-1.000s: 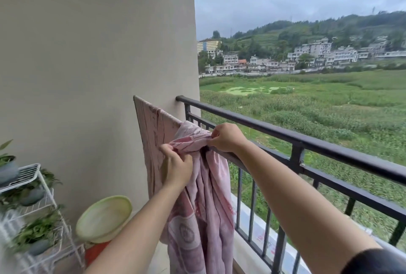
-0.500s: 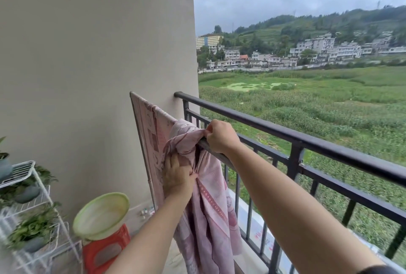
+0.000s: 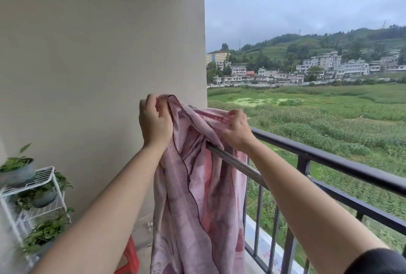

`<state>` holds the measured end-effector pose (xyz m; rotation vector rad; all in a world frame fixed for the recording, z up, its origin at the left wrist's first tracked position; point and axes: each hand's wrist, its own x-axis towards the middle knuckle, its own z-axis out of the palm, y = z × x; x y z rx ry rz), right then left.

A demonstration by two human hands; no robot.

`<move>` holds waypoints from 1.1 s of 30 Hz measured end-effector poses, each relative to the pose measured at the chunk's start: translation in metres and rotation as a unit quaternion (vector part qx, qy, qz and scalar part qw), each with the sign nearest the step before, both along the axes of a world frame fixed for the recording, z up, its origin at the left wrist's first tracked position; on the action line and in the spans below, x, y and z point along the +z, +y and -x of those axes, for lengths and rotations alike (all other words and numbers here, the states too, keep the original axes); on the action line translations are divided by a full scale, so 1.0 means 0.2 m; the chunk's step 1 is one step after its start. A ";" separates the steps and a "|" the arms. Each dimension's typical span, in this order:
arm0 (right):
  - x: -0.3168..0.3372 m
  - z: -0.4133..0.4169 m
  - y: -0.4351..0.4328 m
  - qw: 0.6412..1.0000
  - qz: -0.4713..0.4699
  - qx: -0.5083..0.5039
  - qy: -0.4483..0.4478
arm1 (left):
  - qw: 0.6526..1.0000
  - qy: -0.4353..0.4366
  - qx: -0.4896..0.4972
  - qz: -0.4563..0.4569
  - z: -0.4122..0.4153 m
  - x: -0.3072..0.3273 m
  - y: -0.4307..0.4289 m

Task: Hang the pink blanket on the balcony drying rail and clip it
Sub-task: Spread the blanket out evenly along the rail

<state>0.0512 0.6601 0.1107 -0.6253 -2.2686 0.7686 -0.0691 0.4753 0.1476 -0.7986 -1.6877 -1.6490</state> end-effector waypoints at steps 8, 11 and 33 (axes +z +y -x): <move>-0.10 -0.02 -0.17 0.973 -0.069 -0.153 -0.156 | 0.997 0.050 -0.062 -0.006 -0.22 0.07 -0.05; 0.02 -0.20 -0.13 0.940 -0.157 -0.245 -0.176 | 0.997 0.049 -0.064 0.006 -0.29 -0.01 -0.08; 0.07 -1.50 -0.31 0.924 0.112 -0.366 -0.026 | 0.937 -0.015 -0.265 0.225 -1.12 -0.64 -0.08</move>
